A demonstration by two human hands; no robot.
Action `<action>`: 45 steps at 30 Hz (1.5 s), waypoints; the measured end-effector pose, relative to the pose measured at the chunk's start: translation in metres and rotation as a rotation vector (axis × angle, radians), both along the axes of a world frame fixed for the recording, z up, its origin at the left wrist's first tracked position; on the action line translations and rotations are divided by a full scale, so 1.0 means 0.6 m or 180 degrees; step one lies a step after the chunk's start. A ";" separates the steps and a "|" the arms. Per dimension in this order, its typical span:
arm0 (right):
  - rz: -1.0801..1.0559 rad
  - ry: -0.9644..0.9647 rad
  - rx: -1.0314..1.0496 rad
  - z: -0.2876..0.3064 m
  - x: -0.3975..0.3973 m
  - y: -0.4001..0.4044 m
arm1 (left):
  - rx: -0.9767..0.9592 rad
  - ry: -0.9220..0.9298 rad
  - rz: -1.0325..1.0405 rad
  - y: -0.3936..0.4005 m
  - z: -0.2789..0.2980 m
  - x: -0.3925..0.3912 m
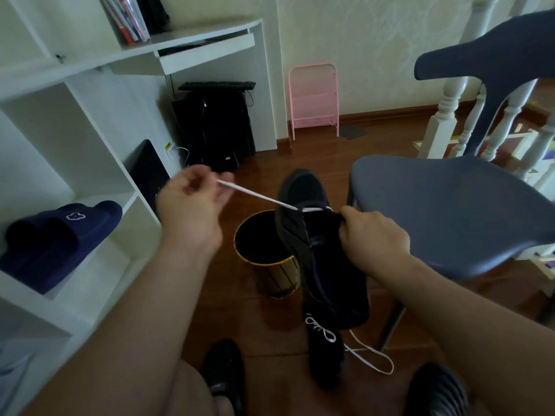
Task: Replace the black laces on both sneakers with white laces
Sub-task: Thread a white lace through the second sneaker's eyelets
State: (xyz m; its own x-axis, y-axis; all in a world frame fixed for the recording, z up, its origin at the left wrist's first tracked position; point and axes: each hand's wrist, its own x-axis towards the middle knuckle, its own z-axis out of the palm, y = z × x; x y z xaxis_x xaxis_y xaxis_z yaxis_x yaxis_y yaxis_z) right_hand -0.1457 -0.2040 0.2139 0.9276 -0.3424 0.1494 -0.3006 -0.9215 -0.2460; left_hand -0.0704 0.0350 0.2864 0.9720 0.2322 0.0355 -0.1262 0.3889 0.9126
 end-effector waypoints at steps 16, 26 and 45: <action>0.0309 -0.0157 -0.0021 0.009 -0.003 0.042 | 0.4820 -0.0275 -0.1568 -0.042 -0.075 -0.035; 0.0150 -0.0049 0.0163 0.007 0.006 -0.004 | 0.4572 -0.0226 -0.1330 -0.014 -0.059 -0.011; 0.0098 -0.0889 0.0323 0.083 0.017 0.015 | 0.3709 -0.0995 -0.0352 -0.042 -0.079 -0.005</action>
State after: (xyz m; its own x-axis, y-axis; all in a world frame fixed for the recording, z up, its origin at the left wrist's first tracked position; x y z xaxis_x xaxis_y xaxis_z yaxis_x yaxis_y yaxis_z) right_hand -0.1355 -0.1952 0.2637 0.8656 -0.3410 0.3667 -0.1806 -0.8956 -0.4065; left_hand -0.0734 0.0100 0.2391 0.8967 -0.1793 0.4048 -0.4219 -0.6231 0.6586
